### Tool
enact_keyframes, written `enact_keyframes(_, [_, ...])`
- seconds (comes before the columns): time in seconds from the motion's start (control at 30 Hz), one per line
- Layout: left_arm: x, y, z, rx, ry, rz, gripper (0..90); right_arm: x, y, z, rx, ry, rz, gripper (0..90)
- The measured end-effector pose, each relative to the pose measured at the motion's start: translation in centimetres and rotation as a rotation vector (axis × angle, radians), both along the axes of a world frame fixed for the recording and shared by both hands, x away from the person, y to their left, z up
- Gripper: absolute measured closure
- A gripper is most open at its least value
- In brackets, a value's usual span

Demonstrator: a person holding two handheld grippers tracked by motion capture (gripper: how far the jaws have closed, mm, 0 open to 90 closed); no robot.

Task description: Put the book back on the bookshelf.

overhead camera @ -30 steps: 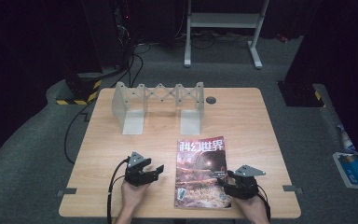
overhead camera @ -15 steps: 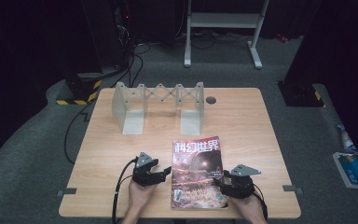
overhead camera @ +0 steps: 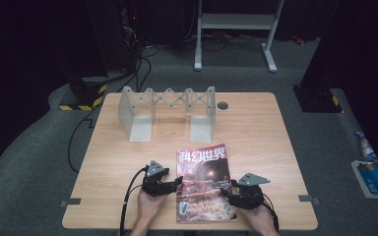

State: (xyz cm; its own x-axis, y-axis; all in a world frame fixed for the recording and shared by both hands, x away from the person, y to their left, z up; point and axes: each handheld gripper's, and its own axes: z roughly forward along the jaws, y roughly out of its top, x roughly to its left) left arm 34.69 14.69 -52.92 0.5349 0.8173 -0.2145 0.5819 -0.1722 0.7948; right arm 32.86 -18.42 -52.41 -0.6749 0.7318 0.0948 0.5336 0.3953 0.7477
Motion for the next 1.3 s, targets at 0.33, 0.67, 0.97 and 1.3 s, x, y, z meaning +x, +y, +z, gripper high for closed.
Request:
enact_keyframes(0.33, [0.0, -0.3, -0.1, 0.032, -0.001, -0.002, 30.5, 0.0, 0.6, -0.1, 0.006, -0.001, 0.021, 44.0])
enact_keyframes(0.67, [0.0, -0.3, -0.1, 0.034, 0.005, 0.001, 30.6, -0.2, 1.3, -0.1, 0.007, -0.002, 0.04, 43.9])
enact_keyframes(0.97, [0.0, -0.7, -0.2, 0.061, -0.011, 0.004, 30.2, -0.2, 1.8, -0.1, 0.007, -0.001, 0.049, 43.8])
enact_keyframes(1.3, [-0.2, -1.1, -0.2, 0.109, -0.032, 0.005, 29.5, 0.3, 1.4, 0.0, 0.042, 0.039, 0.023, 45.7])
